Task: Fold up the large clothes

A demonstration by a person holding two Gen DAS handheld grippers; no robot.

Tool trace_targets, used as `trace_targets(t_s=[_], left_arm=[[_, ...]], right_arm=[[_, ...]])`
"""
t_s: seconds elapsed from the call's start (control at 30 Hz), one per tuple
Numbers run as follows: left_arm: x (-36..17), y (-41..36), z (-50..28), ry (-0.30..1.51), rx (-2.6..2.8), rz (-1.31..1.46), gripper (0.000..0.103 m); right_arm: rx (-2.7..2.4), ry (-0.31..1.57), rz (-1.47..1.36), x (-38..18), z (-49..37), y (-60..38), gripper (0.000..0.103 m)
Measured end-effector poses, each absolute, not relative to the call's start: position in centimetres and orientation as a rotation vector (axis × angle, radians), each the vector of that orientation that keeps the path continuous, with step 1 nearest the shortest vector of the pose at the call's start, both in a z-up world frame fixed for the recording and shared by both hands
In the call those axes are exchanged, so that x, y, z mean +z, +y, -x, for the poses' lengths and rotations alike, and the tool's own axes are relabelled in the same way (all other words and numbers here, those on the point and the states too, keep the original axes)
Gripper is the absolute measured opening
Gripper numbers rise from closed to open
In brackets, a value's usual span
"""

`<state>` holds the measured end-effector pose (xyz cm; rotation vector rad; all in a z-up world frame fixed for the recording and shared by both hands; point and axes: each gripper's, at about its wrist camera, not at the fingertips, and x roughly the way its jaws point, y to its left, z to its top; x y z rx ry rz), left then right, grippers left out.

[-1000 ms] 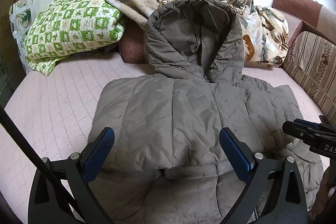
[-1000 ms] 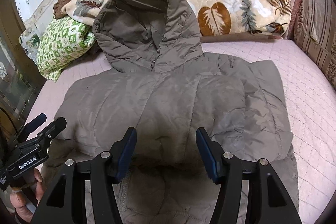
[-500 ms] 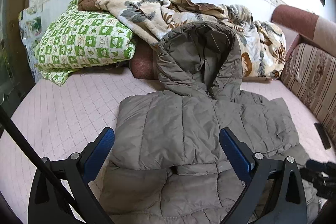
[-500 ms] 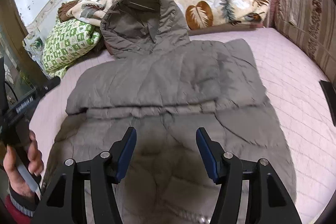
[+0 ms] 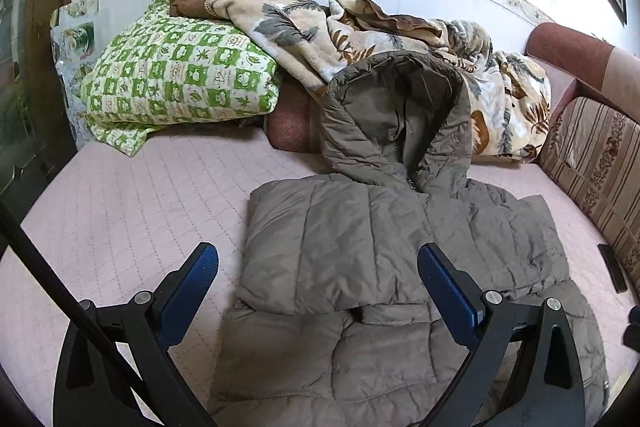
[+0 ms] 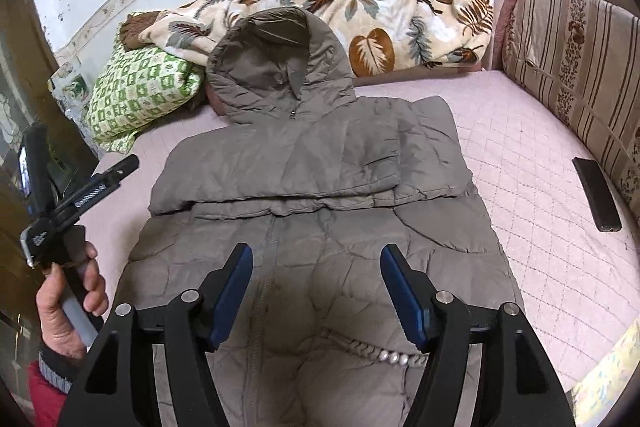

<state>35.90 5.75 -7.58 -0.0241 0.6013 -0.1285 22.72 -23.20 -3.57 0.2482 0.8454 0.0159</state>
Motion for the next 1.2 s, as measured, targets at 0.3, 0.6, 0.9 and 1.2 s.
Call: trace_targets(t_s=[0.3,0.6,0.9,1.2], left_arm=[[-8.4,7.0,-36.0,0.622,-0.108,0.032,0.100],[-8.4,5.2,-36.2,0.618,-0.132,-0.014,0.100],[-8.6,4.5,-36.8,0.622,-0.124,-0.025,0.100],[-8.4,3.6,-37.8,0.613,-0.129,-0.013,0.100]], right_arm=[[0.045,0.841,-0.249,-2.8,-22.4,-22.1,0.071],[0.030,0.869,-0.287,-3.9,-22.4,-23.1,0.071],[0.072,0.879,-0.294,-4.7,-23.8,-23.1,0.073],[0.065,0.871,-0.297,-5.1,-25.2,-24.8,0.074]])
